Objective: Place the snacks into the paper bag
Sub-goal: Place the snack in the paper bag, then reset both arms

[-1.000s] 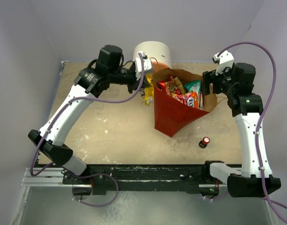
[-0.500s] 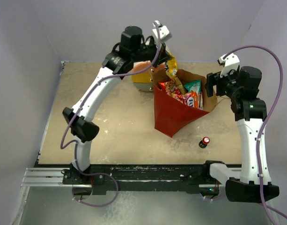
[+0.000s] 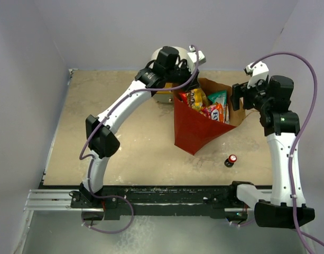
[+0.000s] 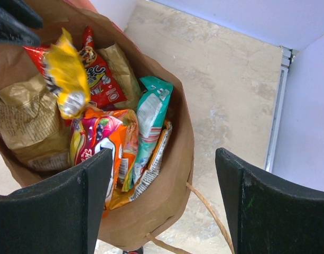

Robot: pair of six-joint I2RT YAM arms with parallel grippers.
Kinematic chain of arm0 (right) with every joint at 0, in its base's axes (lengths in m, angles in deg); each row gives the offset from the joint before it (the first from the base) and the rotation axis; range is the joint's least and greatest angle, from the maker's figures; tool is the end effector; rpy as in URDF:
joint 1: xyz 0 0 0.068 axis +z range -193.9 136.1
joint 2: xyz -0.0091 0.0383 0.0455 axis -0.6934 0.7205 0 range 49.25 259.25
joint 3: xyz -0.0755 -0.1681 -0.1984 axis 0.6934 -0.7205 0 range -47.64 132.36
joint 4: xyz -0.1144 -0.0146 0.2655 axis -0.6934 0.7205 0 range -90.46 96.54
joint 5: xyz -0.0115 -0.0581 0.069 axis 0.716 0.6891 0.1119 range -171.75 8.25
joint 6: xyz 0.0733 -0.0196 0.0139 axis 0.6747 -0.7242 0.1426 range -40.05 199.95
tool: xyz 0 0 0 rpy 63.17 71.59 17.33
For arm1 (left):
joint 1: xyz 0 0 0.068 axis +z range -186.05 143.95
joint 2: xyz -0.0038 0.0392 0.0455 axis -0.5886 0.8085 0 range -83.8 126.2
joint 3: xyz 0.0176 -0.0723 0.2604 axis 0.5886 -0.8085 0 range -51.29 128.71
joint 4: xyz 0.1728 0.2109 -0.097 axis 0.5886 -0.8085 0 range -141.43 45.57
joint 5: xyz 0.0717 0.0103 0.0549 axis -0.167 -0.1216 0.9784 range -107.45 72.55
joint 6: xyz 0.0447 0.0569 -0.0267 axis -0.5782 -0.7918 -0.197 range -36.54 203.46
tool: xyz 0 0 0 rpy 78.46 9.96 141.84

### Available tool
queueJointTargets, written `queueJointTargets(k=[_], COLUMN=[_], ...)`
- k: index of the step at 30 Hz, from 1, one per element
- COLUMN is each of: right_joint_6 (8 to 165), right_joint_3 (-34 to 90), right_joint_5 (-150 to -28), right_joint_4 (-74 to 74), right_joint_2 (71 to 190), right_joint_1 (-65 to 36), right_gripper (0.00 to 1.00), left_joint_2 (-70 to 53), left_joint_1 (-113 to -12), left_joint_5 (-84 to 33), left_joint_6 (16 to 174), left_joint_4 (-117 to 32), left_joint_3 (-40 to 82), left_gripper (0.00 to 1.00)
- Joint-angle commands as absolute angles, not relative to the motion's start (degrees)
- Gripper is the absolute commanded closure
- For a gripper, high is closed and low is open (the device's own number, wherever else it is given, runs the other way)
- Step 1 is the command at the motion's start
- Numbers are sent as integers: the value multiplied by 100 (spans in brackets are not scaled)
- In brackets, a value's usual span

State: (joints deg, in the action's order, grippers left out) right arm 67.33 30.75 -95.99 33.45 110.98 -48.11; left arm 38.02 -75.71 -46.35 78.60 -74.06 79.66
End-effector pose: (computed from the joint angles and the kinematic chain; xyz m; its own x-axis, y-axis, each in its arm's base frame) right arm 0.2738 -0.0039 0.4396 -0.2531 -0.1937 -0.9479 -0.2237 0.9649 -0.1375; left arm 0.3977 -0.3708 0.3928 -0.1918 0.2554 -0.9476 0.9268 0.3648 -0.0893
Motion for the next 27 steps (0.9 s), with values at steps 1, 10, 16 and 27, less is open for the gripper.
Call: queueJointTargets(k=[1,10,16,27], right_joint_6=[6778,6646,6486,6270], right_joint_3=[3112,3174,3616,4150], right_joint_5=[-9836,-9887,-9743,-9476], right_joint_4=[3117,3125,3198,3711], right_joint_2=[11152,11200,11515,12007], right_joint_1=[-4830,-4830,-4830,-4830], right_gripper=[20,20,19,6], left_joint_2=[3233,2313,1197,-670], left_joint_1=[-7558,-7550,-7516,-6343], left_joint_5=[-5006,-4541,-3657,-2621], left_joint_6=[7775,7060,6619,6945], left_joint_4=[-7254,-7494,-7405,-7438], left_joint_3=[7816,7466,6357,4186], left_gripper=[64,26,5,1])
